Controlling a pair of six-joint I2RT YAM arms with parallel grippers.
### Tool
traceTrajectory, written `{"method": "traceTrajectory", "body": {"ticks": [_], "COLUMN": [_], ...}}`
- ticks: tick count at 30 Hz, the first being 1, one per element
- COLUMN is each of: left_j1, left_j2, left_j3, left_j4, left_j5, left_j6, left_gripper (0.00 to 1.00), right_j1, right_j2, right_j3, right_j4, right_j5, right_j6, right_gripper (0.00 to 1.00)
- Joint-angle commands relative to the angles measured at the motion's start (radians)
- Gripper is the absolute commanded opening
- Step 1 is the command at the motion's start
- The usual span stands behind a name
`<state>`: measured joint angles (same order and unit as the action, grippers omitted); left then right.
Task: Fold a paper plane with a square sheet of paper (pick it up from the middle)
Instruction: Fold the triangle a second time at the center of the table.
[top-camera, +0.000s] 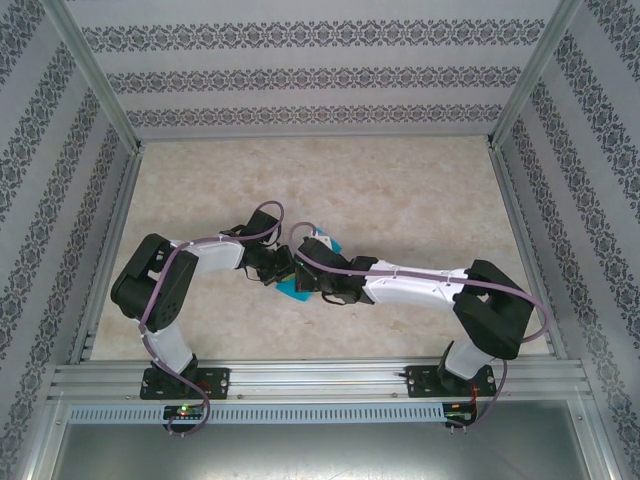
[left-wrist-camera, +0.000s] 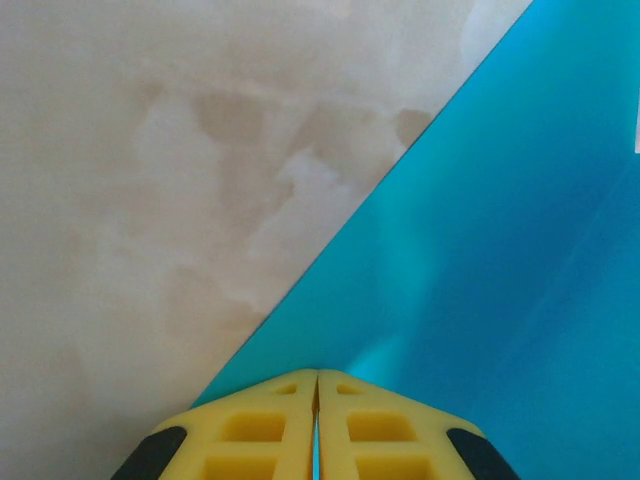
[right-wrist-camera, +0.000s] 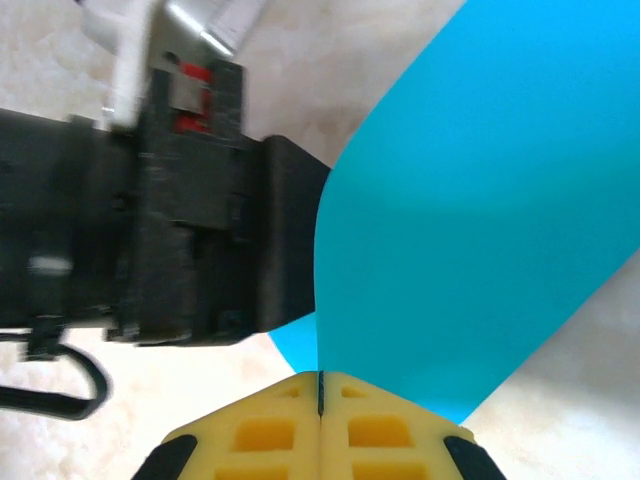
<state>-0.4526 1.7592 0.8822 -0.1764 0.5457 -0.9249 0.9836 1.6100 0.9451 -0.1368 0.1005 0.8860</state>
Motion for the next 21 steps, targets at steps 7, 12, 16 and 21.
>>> {"method": "traceTrajectory", "body": {"ticks": [7, 12, 16, 21], "left_j1": [-0.011, -0.011, -0.011, -0.011], "left_j2": [0.032, 0.028, 0.023, 0.025], "left_j3": [0.007, 0.010, 0.011, 0.015], "left_j4": [-0.052, -0.061, -0.067, -0.073], "left_j5": [-0.064, -0.072, -0.080, -0.084], "left_j6": [0.015, 0.021, 0.024, 0.029], "left_gripper": [0.11, 0.11, 0.11, 0.11], "right_j1": [-0.096, -0.146, -0.182, -0.214], "right_j2": [0.021, 0.052, 0.067, 0.102], "right_j3": [-0.074, -0.075, -0.098, -0.105], "right_j4": [0.096, 0.105, 0.140, 0.205], "right_j5": [-0.231, -0.317, -0.365, -0.431], "right_j6": [-0.068, -0.119, -0.118, -0.132], "right_gripper": [0.00, 0.00, 0.00, 0.00]}}
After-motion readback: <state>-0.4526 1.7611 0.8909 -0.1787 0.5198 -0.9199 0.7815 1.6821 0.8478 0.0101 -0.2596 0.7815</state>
